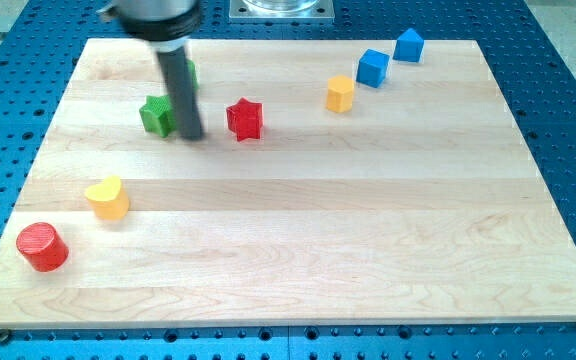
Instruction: Push the green star diagonally to the heart
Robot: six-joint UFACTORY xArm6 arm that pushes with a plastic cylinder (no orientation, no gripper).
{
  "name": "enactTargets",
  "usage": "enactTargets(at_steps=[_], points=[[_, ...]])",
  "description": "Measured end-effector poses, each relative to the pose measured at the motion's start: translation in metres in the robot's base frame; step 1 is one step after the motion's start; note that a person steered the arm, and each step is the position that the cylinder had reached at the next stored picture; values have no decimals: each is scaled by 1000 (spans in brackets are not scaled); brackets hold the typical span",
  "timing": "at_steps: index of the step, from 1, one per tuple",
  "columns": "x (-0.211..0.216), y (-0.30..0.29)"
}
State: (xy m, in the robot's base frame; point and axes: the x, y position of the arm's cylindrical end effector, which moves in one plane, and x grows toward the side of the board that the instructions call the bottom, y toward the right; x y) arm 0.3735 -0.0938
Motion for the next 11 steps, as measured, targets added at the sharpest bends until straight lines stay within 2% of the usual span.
enactTargets(at_steps=[2,3,4,5,6,7,9,10,11], points=[[-4,107],[25,67],[81,3],[51,-72],[14,-100],[-40,-103],[-25,-12],[-22,-82],[-16,-54]])
